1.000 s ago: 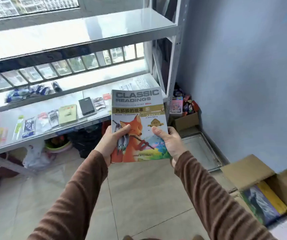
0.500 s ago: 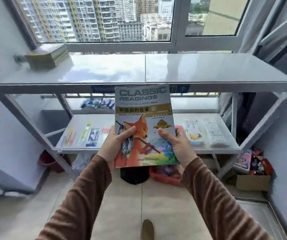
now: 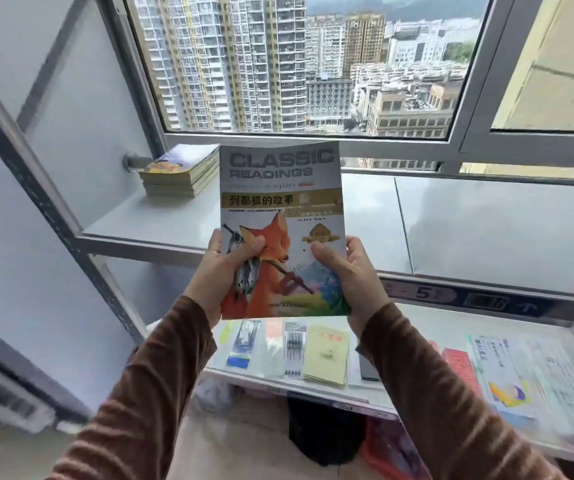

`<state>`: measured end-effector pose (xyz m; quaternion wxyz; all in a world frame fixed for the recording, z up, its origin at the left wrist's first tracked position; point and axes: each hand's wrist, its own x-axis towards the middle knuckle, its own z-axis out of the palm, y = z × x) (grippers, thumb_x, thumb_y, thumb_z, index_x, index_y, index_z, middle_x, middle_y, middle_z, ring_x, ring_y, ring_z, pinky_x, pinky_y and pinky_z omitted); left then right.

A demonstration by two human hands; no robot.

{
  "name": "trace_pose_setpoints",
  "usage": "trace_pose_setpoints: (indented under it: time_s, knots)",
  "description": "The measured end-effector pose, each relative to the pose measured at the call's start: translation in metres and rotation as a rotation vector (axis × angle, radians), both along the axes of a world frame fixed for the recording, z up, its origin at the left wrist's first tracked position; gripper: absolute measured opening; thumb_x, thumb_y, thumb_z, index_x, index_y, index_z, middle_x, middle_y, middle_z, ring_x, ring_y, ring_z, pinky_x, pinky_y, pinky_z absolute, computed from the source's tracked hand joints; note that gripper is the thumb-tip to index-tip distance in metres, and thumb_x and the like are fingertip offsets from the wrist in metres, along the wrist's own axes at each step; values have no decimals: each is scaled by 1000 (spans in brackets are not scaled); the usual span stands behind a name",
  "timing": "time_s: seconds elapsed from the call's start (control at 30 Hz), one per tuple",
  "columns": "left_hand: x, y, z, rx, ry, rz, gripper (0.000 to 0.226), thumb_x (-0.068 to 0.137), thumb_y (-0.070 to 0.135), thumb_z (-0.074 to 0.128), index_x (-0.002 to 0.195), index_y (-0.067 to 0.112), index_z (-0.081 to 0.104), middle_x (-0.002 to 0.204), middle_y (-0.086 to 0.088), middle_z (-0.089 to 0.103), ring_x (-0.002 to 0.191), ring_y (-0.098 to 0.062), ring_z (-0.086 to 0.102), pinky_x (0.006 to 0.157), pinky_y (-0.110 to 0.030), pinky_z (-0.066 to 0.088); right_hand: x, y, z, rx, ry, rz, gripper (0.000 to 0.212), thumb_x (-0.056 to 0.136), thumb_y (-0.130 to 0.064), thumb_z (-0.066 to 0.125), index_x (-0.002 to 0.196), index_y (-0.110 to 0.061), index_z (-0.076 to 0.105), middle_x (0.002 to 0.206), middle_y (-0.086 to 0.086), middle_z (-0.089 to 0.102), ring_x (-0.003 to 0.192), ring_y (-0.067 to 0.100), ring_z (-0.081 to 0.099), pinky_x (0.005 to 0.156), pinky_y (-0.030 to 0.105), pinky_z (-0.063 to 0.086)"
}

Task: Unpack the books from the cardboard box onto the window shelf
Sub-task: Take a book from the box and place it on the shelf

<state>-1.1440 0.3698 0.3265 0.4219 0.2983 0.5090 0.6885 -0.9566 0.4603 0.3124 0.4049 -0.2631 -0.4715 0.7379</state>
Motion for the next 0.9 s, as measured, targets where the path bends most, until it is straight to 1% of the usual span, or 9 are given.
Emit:
trace_pose_setpoints:
  time_s: [0.07, 0.17, 0.27, 0.43, 0.53, 0.63, 0.77, 0.83, 0.9]
  knots:
    - [-34, 20, 6, 48, 40, -3, 56, 84, 16, 79, 134, 15, 54, 120, -18, 73, 94, -32, 76, 73, -42, 62, -32, 18, 7, 53, 24, -4, 43, 81, -25, 79, 115, -17, 53, 111, 11, 76, 97, 33, 75, 76, 42, 62]
    - [-87, 48, 14, 101, 86, -40, 55, 83, 19, 80, 132, 24, 54, 117, -11, 75, 99, -31, 76, 74, -42, 62, -80, 42, 17, 149, 21, -42, 42, 82, -27, 77, 117, -20, 53, 112, 7, 75, 101, 33, 74, 85, 46, 61]
    - [-139, 75, 19, 133, 178, -88, 58, 82, 21, 82, 132, 29, 54, 119, -6, 75, 103, -29, 75, 76, -39, 62, -124, 62, 23, 208, 12, -92, 45, 84, -23, 75, 122, -19, 52, 115, 8, 74, 103, 33, 73, 85, 45, 61]
    - [-199, 118, 24, 204, 321, -149, 71, 78, 21, 83, 139, 22, 47, 119, -1, 73, 108, -19, 72, 78, -27, 61, -174, 90, 26, 309, -33, -183, 54, 84, -19, 74, 131, -15, 48, 120, 13, 71, 103, 30, 73, 79, 35, 60]
    - [-219, 140, 18, 224, 366, -178, 69, 80, 11, 80, 139, 18, 44, 119, -5, 71, 108, -20, 72, 78, -27, 61, -191, 105, 23, 353, -83, -208, 52, 87, -14, 72, 133, -12, 45, 122, 16, 68, 104, 26, 72, 79, 32, 60]
    - [-232, 153, 5, 218, 385, -192, 70, 80, 11, 79, 139, 15, 43, 115, 1, 73, 110, -22, 70, 79, -27, 61, -199, 117, 13, 383, -139, -207, 52, 89, -11, 71, 133, -12, 43, 124, 14, 66, 106, 20, 71, 80, 28, 59]
    - [-241, 160, -7, 195, 375, -240, 71, 82, 26, 80, 141, 28, 41, 119, 9, 72, 112, -14, 70, 82, -26, 60, -202, 126, 5, 401, -195, -169, 57, 89, -20, 71, 136, -18, 40, 126, 9, 66, 114, 23, 68, 85, 29, 59]
    - [-246, 160, -7, 172, 397, -278, 70, 79, 35, 79, 139, 37, 41, 120, 14, 71, 113, -9, 69, 85, -25, 60, -202, 130, 4, 430, -250, -141, 60, 90, -21, 72, 139, -24, 37, 124, 0, 68, 115, 18, 68, 86, 27, 58]
    - [-253, 158, -6, 144, 459, -335, 65, 79, 35, 78, 131, 54, 43, 122, 19, 69, 115, -5, 67, 88, -22, 58, -202, 132, 2, 457, -311, -117, 67, 87, -22, 74, 140, -29, 34, 125, -3, 66, 115, 12, 67, 87, 26, 57]
